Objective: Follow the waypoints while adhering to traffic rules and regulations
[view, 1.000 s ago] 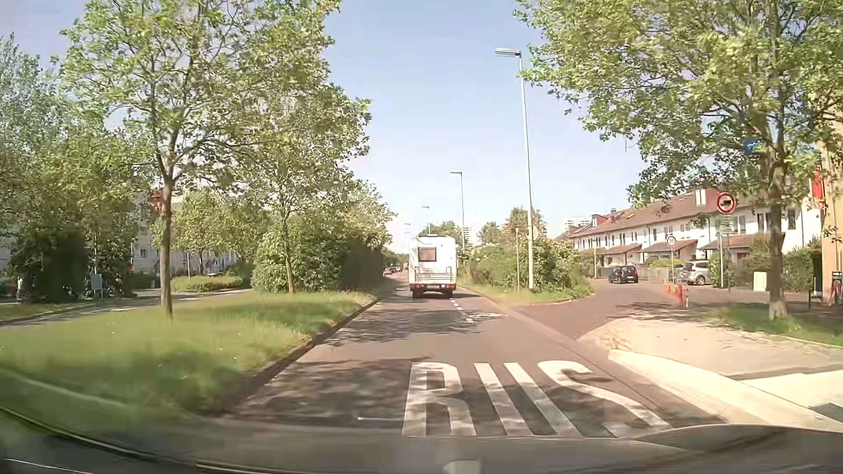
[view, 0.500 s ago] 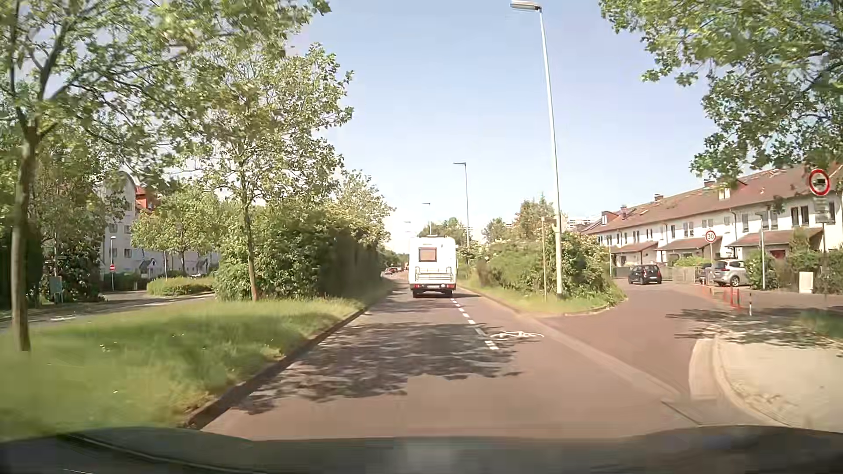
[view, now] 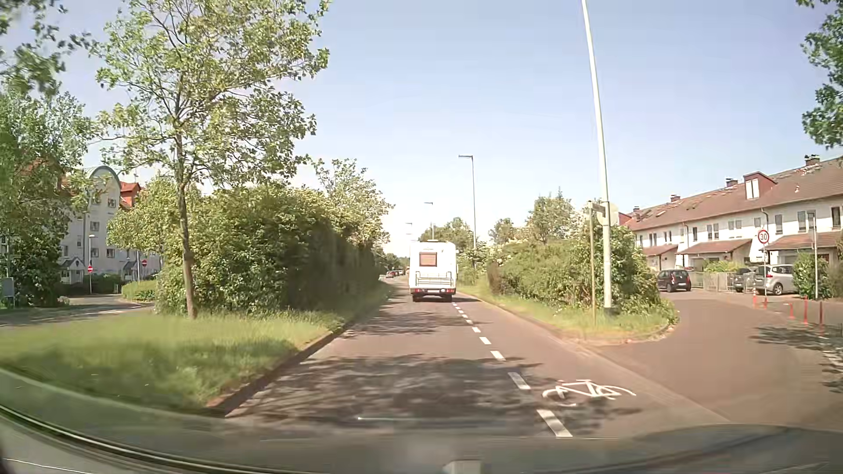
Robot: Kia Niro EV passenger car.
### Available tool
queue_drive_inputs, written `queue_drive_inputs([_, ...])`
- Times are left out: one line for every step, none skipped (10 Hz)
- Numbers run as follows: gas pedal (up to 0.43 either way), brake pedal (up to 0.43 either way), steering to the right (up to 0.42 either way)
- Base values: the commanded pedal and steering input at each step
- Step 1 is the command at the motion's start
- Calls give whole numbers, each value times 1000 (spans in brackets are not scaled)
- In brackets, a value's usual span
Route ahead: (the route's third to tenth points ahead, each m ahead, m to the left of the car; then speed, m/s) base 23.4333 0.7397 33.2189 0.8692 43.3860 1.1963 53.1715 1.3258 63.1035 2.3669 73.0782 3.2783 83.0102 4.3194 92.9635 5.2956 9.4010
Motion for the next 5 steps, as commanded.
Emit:
queue_drive_inputs([118, 0, -3])
queue_drive_inputs([118, 0, -3])
queue_drive_inputs([118, 0, -3])
queue_drive_inputs([118, 0, -2])
queue_drive_inputs([118, 0, -2])
